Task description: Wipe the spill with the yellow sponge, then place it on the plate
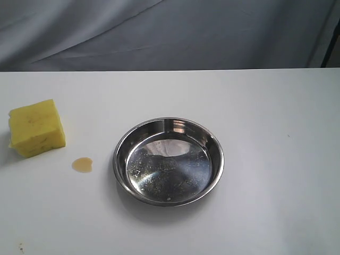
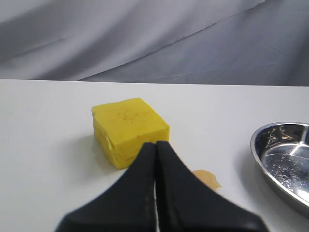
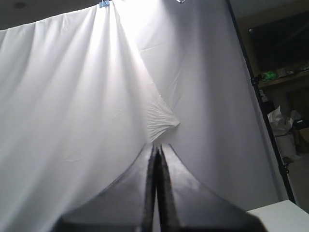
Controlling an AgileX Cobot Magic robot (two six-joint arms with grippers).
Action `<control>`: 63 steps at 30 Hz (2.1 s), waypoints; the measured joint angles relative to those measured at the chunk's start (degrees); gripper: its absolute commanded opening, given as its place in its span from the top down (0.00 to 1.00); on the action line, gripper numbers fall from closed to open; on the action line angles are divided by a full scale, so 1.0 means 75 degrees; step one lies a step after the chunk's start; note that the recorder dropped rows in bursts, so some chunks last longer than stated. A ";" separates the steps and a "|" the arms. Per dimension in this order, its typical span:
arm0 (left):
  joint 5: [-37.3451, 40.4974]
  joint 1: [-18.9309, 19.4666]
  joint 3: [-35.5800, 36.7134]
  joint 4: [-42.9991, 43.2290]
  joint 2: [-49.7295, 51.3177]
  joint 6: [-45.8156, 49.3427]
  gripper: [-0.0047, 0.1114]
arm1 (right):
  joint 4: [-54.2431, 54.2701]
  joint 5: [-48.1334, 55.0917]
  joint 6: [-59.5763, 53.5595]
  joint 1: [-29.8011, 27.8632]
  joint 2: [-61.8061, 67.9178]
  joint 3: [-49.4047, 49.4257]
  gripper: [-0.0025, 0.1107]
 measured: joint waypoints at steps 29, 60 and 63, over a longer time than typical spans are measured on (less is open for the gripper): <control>0.0000 0.0000 0.0000 0.0000 0.0000 0.0000 0.96 | 0.0027 0.4827 -0.1735 0.0995 0.2864 -0.3724 0.98; 0.0000 0.0000 0.0000 0.0000 0.0000 0.0000 0.96 | 0.0092 0.9264 -0.2916 0.5811 1.4246 -1.2626 0.98; 0.0000 -0.0017 0.0000 0.0000 0.0000 0.0000 0.96 | 0.0092 0.9536 -0.2882 0.6088 1.5084 -1.3715 0.98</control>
